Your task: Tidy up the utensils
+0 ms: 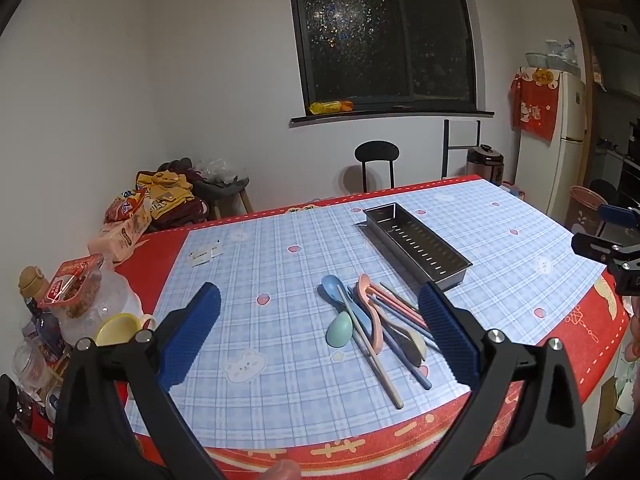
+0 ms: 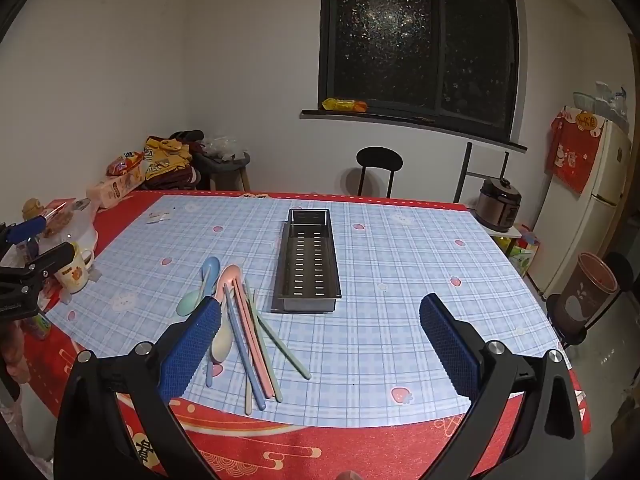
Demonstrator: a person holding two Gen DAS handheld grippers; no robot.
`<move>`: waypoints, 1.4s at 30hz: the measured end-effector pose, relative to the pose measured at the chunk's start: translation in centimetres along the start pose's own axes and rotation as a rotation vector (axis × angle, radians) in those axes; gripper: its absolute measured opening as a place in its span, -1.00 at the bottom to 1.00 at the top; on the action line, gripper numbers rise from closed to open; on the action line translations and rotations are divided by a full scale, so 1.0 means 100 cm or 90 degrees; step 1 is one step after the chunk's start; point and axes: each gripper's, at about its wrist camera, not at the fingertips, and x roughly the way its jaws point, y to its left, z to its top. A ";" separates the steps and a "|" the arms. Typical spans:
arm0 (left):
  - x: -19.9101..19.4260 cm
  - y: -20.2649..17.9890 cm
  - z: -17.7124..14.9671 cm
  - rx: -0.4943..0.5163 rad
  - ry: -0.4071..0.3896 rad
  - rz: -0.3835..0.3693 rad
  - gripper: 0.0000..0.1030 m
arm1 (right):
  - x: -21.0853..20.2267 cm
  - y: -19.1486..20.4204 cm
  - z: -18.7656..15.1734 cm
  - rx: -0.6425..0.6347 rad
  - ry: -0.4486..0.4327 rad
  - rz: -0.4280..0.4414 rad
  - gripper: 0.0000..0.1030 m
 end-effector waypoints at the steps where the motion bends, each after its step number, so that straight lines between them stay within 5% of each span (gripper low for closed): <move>1: 0.000 0.000 -0.001 0.000 0.000 0.000 0.89 | 0.000 0.000 0.000 0.001 0.001 0.000 0.89; 42: 0.001 -0.005 -0.001 0.007 -0.003 -0.001 0.89 | 0.005 -0.004 -0.004 0.010 0.011 -0.002 0.89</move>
